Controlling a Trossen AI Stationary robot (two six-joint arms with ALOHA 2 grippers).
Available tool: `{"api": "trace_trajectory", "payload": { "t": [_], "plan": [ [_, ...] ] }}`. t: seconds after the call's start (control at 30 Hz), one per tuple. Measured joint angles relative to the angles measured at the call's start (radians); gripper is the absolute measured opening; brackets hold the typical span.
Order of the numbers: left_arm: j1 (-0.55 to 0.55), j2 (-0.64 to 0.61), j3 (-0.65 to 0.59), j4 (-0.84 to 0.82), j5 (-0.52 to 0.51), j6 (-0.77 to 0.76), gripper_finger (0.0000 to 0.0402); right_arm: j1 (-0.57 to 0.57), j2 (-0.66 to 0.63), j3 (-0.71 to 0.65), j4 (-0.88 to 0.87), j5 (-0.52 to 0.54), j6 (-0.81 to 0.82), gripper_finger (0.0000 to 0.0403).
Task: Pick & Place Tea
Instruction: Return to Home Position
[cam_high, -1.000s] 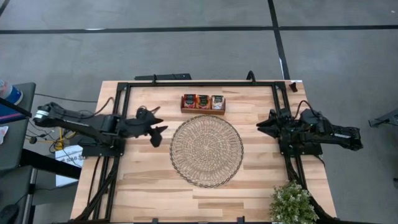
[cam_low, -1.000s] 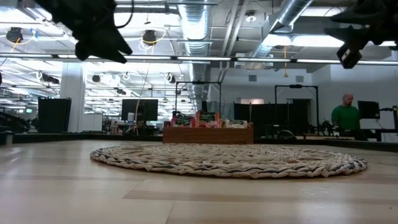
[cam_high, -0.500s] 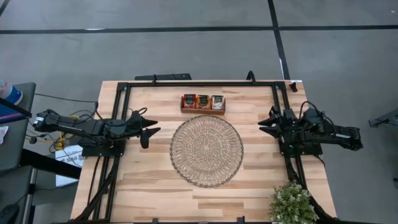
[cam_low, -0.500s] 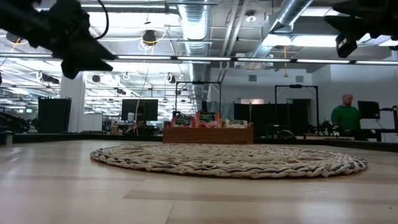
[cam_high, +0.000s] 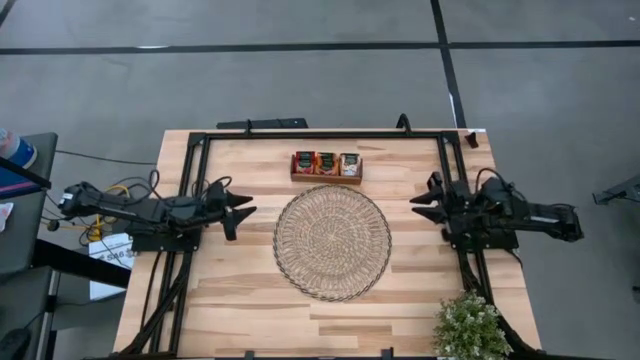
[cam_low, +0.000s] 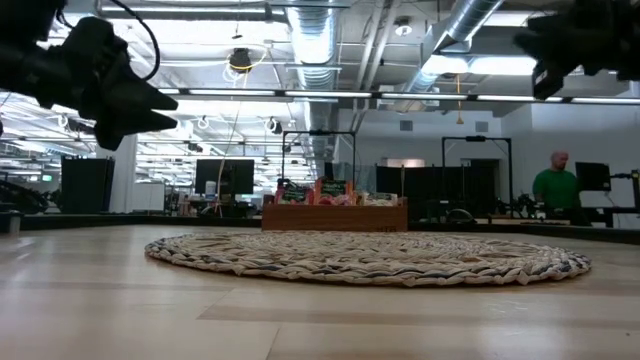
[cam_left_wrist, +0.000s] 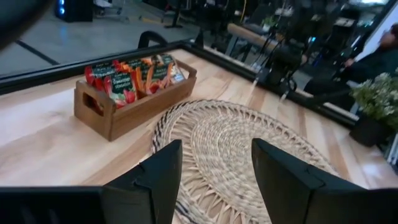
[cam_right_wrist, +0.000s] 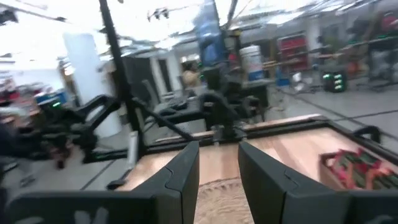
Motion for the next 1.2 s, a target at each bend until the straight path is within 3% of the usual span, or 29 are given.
{"api": "trace_trajectory", "payload": {
  "t": [0.23, 0.5, 0.77, 1.03, 1.2],
  "plan": [
    [0.0, -0.032, -0.036, 0.029, 0.017, 0.003, 0.0185, 0.0, -0.001, -0.141, 0.197, 0.03, 0.002, 0.0102],
    [0.0, -0.032, -0.036, -0.006, 0.006, 0.066, 0.0185, 0.0, -0.001, -0.158, 0.165, 0.001, -0.019, 0.0102],
    [0.0, -0.032, -0.036, 0.05, -0.041, 0.1, 0.0185, 0.0, -0.001, -0.158, 0.172, -0.031, -0.143, 0.0102],
    [0.0, -0.035, -0.036, 0.179, 0.028, 0.225, 0.0185, 0.0, -0.001, -0.158, 0.179, -0.07, -0.148, 0.0102],
    [0.0, -0.1, -0.036, 0.183, 0.03, 0.283, 0.0185, 0.0, -0.001, -0.158, 0.179, -0.076, -0.154, 0.0102]
  ]
}}
